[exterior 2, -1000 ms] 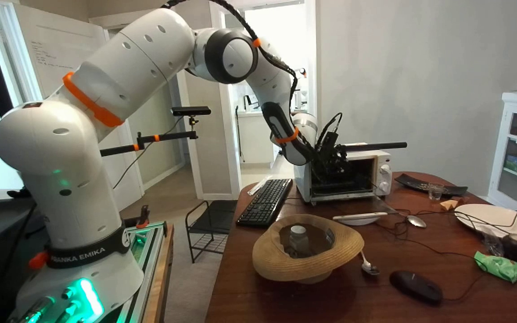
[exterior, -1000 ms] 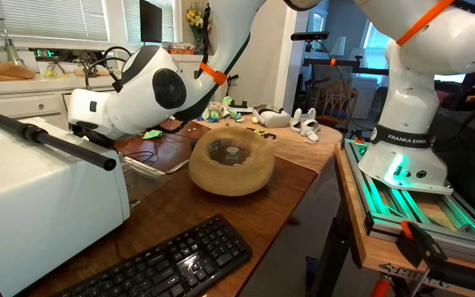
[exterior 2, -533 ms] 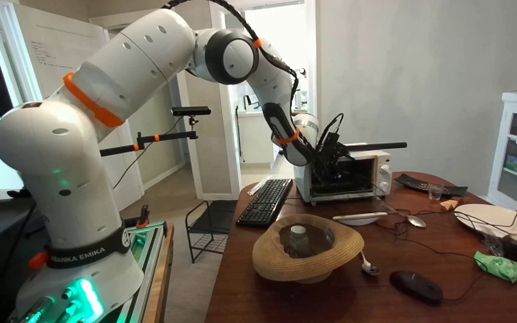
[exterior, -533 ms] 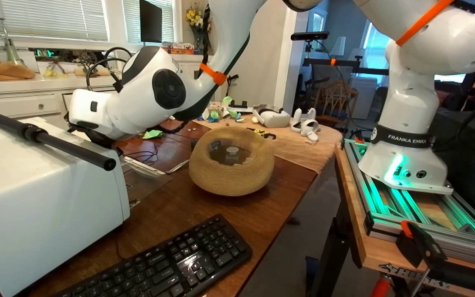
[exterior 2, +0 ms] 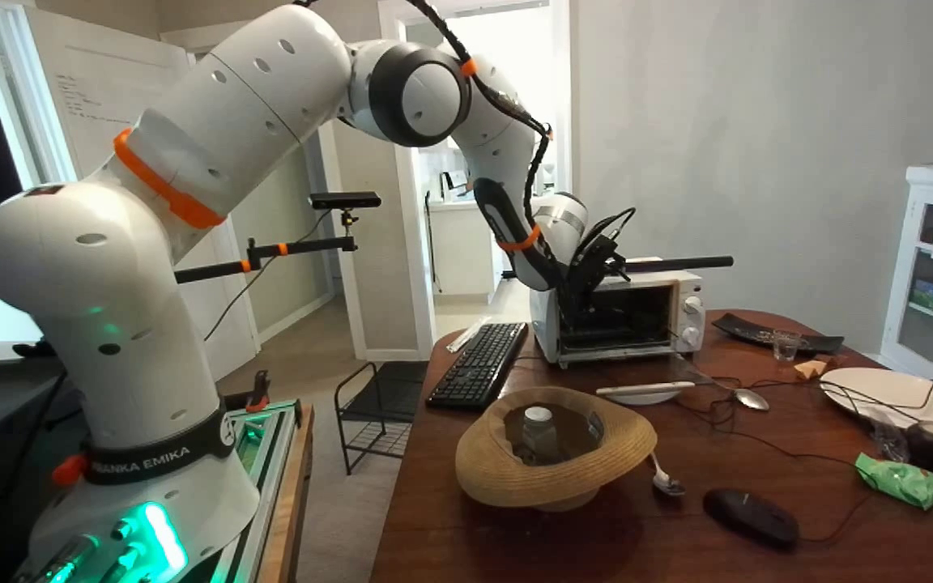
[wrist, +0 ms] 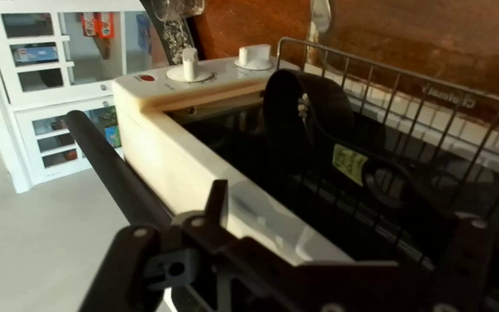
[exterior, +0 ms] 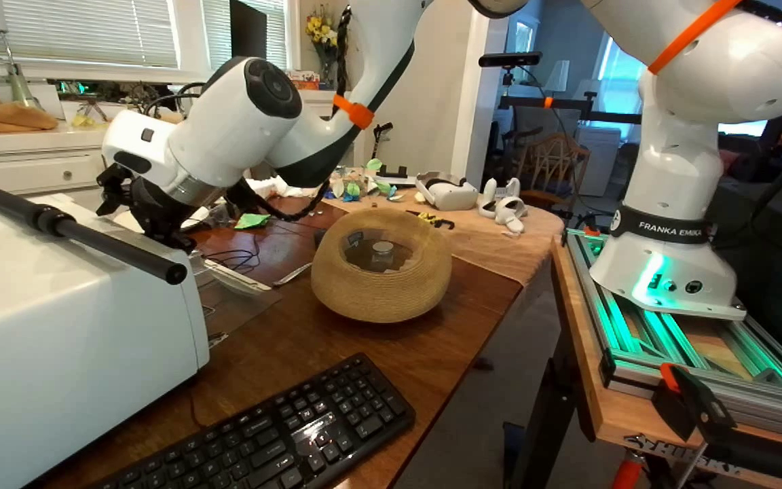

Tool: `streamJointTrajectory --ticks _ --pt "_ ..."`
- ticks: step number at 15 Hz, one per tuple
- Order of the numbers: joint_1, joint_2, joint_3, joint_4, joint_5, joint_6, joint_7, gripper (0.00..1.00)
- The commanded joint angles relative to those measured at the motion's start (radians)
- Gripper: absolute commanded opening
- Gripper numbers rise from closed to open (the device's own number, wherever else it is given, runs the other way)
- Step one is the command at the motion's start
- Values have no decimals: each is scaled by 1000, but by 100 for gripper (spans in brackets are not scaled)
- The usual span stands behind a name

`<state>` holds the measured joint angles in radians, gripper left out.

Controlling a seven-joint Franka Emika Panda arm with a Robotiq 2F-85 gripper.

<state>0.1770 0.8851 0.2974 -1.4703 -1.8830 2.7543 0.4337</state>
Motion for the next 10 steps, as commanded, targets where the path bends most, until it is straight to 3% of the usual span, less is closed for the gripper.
streamJointTrajectory --ticks 1,2,6,10 --pt "-58 -32 63 -64 225 98 -128 100" --pt "-47 -31 47 -72 319 120 -170 100" --pt "-151 -25 185 -132 600 84 -373 100" --pt "-223 -37 274 -162 778 3 -455 100"
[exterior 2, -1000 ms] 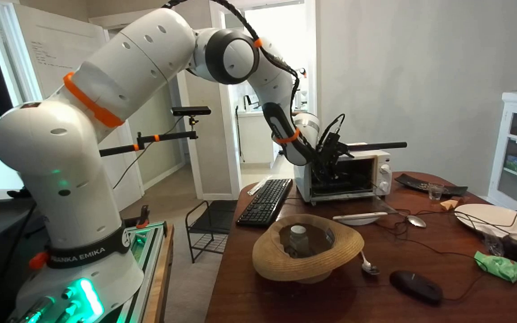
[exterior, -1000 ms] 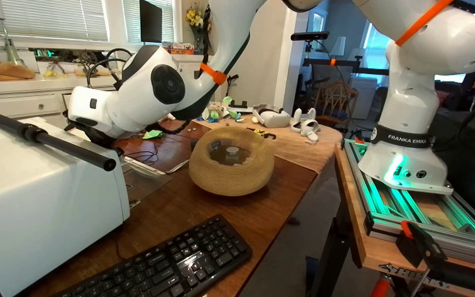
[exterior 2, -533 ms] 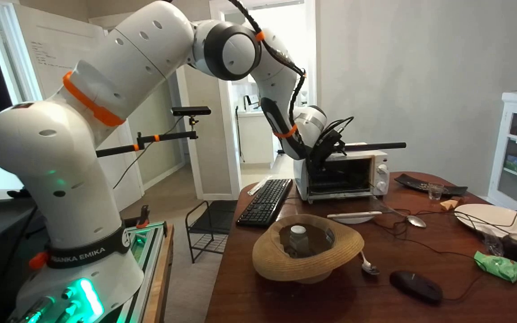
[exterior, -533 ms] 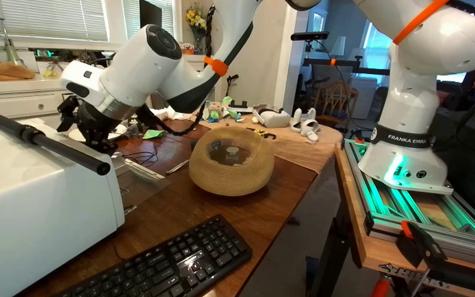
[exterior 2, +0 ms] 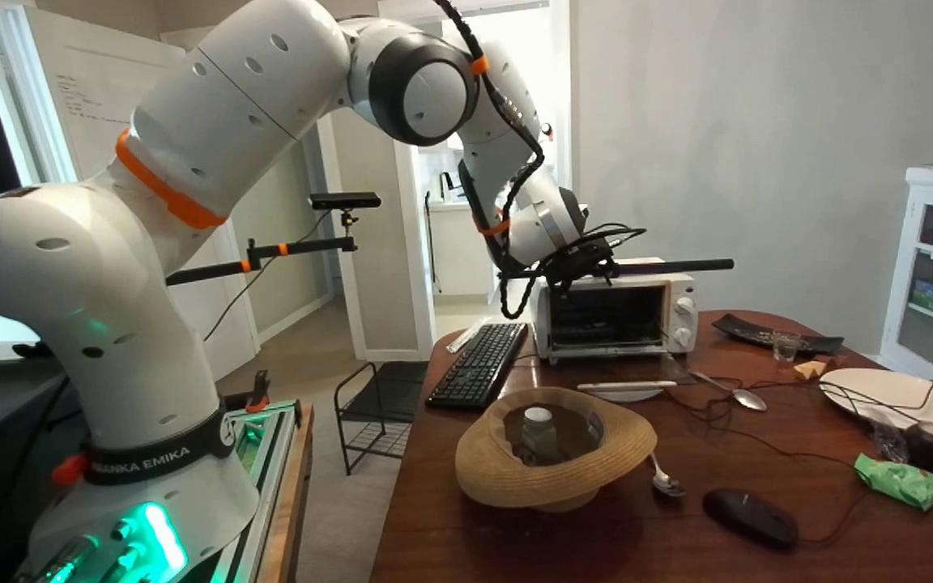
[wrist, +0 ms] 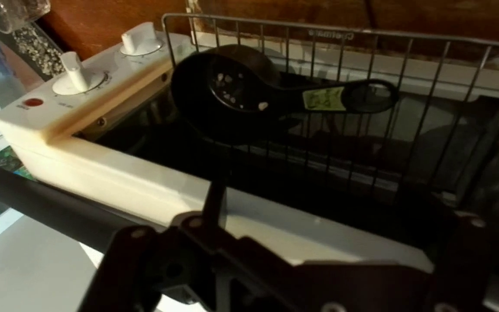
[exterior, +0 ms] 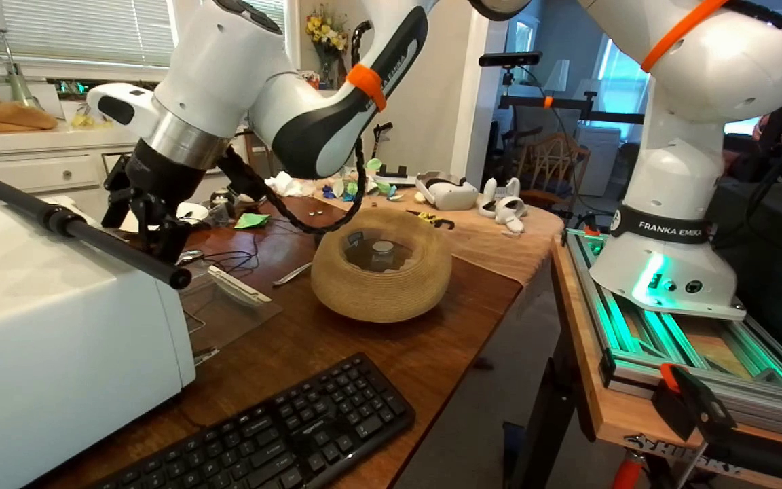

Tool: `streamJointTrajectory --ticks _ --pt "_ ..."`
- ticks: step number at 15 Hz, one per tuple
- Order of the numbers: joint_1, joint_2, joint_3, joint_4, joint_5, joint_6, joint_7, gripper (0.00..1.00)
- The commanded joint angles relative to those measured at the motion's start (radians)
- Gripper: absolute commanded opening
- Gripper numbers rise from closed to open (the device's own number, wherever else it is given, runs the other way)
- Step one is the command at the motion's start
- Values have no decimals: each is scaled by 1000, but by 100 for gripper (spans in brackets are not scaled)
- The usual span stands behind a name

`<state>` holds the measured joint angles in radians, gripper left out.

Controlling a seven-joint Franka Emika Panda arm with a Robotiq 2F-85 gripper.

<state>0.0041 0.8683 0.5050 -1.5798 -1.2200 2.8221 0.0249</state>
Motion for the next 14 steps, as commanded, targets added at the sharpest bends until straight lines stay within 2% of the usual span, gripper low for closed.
streamJointTrajectory --ticks 1,4,7,10,14 --pt "29 -61 -46 -60 240 -45 -64 100" --pt "116 -104 -172 -61 356 -105 -38 100" --pt "209 -160 -311 -78 388 -109 33 100" --pt "292 -217 -430 -114 371 -115 148 100" --pt "353 -227 -493 -127 363 -143 234 100"
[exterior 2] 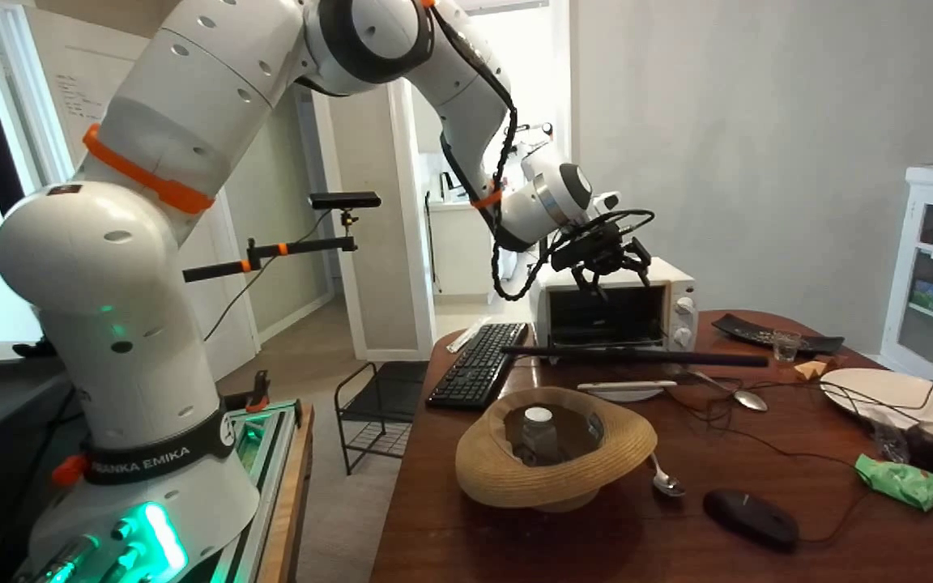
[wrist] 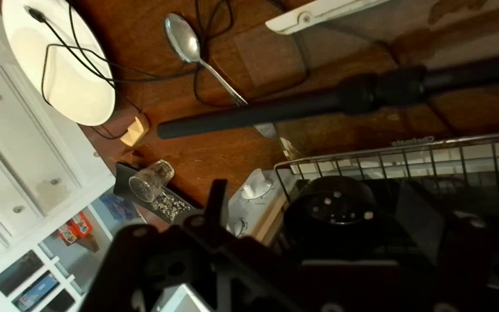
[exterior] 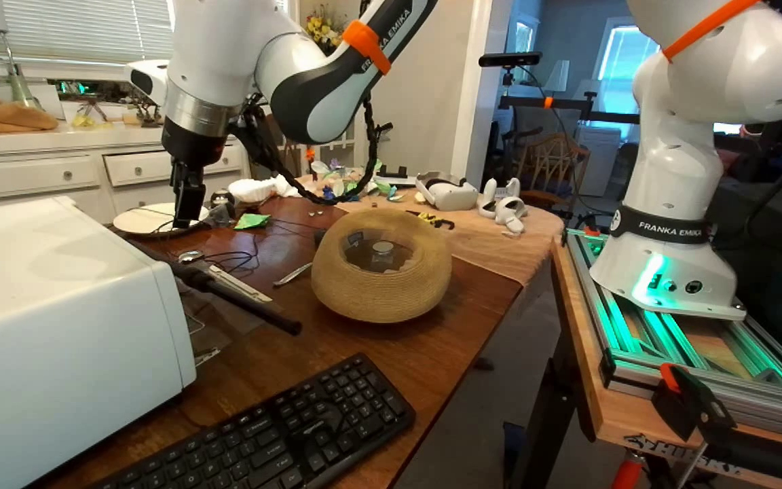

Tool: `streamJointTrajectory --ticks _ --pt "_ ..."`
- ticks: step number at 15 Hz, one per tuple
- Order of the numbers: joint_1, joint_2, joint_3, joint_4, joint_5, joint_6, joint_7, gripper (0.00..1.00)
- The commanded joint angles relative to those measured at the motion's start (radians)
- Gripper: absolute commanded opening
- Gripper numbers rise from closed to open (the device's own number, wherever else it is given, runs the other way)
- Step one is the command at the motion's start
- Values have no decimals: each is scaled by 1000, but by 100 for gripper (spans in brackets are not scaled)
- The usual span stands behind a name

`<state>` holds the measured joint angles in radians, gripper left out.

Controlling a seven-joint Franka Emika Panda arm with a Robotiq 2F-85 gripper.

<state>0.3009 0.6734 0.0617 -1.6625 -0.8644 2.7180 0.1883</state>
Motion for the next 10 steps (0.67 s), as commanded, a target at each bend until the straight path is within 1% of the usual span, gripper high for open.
streamJointTrajectory --ticks 1,5,8,10 --pt "67 -31 -58 -46 4 -44 89 100" --pt "102 -24 -84 -48 -5 -51 155 100" --pt "128 -17 -121 -40 -21 -25 271 100" --pt "136 -14 -145 -45 -18 6 371 100"
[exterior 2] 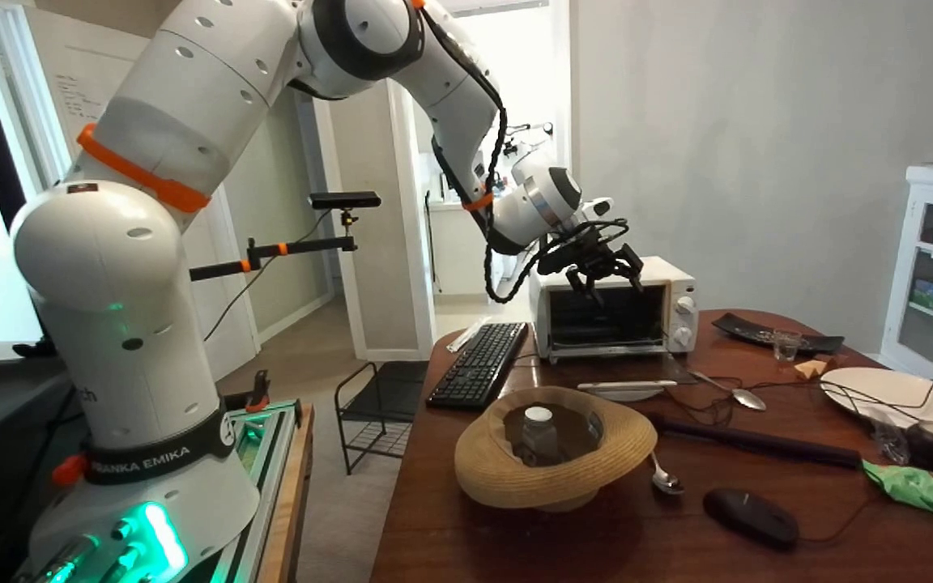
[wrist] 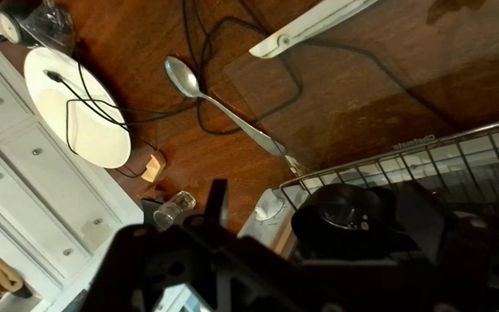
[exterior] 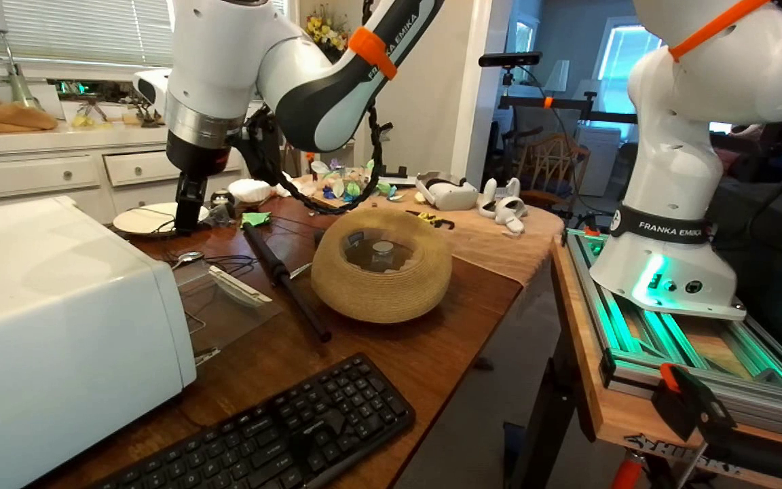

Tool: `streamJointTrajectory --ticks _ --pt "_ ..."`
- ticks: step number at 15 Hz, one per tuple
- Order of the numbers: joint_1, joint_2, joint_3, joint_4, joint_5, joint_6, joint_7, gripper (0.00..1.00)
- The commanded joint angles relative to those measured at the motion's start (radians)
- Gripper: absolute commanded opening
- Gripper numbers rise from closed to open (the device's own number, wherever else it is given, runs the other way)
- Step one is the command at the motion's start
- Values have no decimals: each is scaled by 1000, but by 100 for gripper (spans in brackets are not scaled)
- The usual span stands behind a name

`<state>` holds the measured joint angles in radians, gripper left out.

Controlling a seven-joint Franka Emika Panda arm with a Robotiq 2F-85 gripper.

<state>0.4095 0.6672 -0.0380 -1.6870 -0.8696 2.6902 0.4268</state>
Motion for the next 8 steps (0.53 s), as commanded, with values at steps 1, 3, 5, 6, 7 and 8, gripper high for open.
streamJointTrajectory --ticks 1,3,5,6,7,8 --pt "27 -6 -55 -25 -6 57 188 100" --pt "24 -1 -72 -34 5 119 289 100" --pt "4 9 -79 -47 2 209 379 100" --pt "-2 17 -89 -54 2 262 420 100" --pt "-8 26 -99 -59 3 316 458 100" --pt "-15 42 -110 -56 8 368 494 100"
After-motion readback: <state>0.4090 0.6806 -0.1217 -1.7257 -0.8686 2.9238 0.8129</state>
